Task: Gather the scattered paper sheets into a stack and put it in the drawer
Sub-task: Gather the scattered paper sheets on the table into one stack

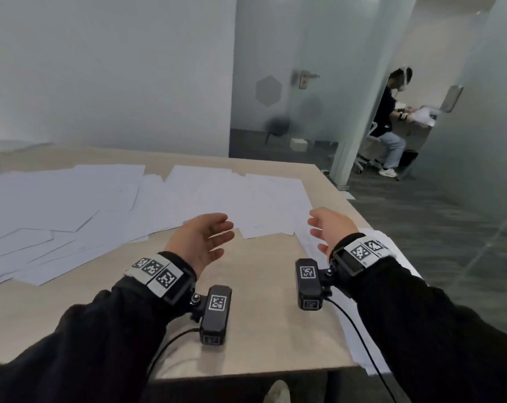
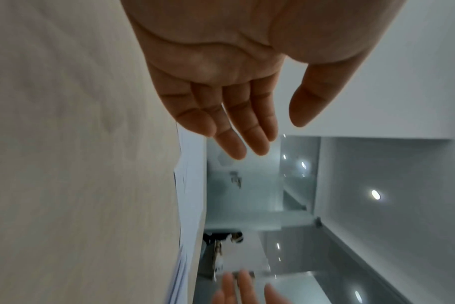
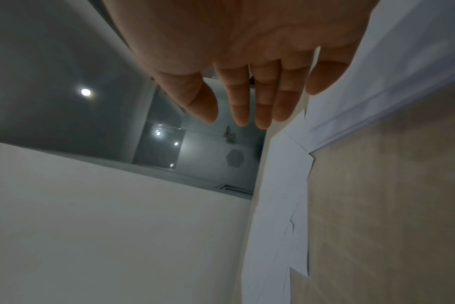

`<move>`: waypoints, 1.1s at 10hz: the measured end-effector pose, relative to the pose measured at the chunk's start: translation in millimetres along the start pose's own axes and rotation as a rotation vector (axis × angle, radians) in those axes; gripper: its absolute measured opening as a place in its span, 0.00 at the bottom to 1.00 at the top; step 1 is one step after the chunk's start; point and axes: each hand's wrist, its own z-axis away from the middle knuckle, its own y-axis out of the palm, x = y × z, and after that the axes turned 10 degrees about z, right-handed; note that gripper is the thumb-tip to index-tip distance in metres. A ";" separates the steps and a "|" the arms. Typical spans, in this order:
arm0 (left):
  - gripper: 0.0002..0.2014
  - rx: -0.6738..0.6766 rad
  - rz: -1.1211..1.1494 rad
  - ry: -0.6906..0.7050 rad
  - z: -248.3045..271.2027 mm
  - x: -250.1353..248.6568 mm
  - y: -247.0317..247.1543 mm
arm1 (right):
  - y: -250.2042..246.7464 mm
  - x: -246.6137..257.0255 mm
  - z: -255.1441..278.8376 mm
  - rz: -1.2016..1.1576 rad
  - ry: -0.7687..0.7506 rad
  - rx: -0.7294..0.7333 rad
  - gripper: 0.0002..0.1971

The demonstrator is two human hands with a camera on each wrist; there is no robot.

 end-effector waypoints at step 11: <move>0.19 0.163 -1.222 0.178 -125.2 -7.1 -24.7 | 58.7 35.5 -164.6 1.154 0.070 0.042 0.29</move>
